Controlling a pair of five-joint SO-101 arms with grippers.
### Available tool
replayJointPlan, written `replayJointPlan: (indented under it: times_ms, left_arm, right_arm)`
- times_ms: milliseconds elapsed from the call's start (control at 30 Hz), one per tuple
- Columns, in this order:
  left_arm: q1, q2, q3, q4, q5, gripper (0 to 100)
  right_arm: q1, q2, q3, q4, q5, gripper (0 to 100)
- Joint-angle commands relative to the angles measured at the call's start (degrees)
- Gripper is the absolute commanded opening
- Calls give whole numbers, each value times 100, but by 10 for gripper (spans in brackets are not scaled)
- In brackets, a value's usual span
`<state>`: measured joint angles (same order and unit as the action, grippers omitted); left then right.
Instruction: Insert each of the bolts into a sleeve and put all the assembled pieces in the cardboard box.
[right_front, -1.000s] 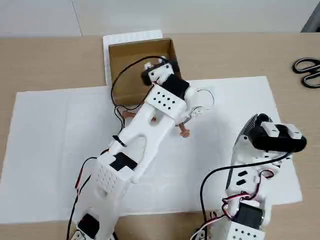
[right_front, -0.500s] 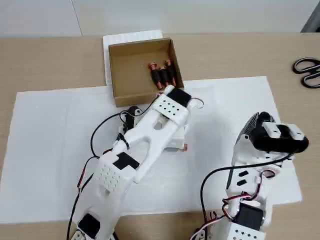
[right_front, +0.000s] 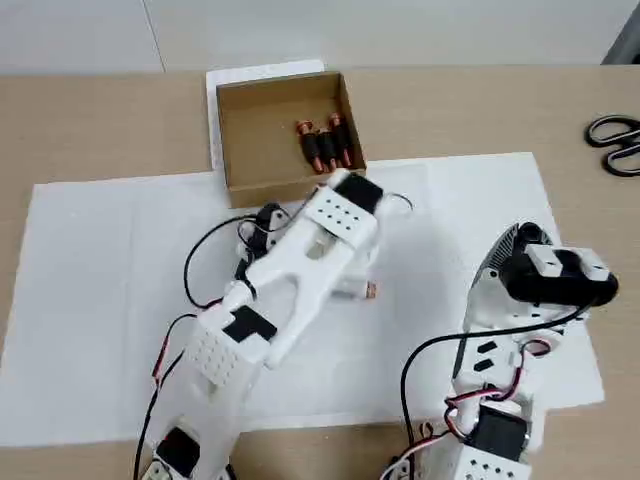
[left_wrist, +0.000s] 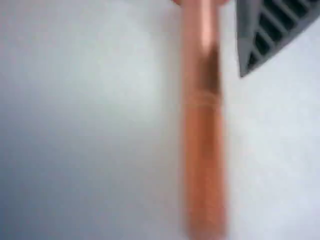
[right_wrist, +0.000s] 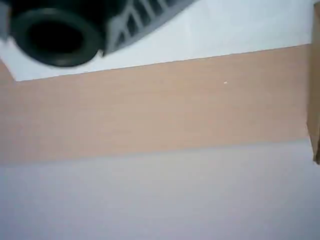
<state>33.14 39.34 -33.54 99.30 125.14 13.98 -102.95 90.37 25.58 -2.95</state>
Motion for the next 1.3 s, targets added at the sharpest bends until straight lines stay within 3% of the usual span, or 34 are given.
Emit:
replayJointPlan:
  times_ms: [0, 67, 200, 367, 500, 867, 1000, 1133, 1267]
  left_arm:
    - [35, -976, -259, 105, -88, 381]
    - [26, -1389, -242, 105, -607, 381]
    - [273, -2084, -295, 105, -2611, 370]
    - [580, -2479, -567, 88, -7727, 371]
    - [932, -2453, -171, 114, -10084, 371]
    - [897, -2576, 989, 114, -11938, 371]
    - [651, -2769, 1244, 105, -11279, 371]
    - [615, -3314, 1358, 105, -12334, 374]
    - [-132, -3182, 1666, 70, -13714, 374]
  right_arm:
    - [40, -84, -334, 13, 44, 4]
    - [48, -84, -334, 13, 44, 4]
    - [57, -84, -334, 92, 35, 4]
    - [13, -92, -334, 488, 0, 4]
    - [-145, -92, -334, 523, -273, 4]
    - [-127, -92, -396, 497, -237, 4]
    - [-127, -92, -413, 479, -114, 4]
    - [136, -92, -413, 321, 26, 4]
    - [233, -92, -369, 268, 220, 4]
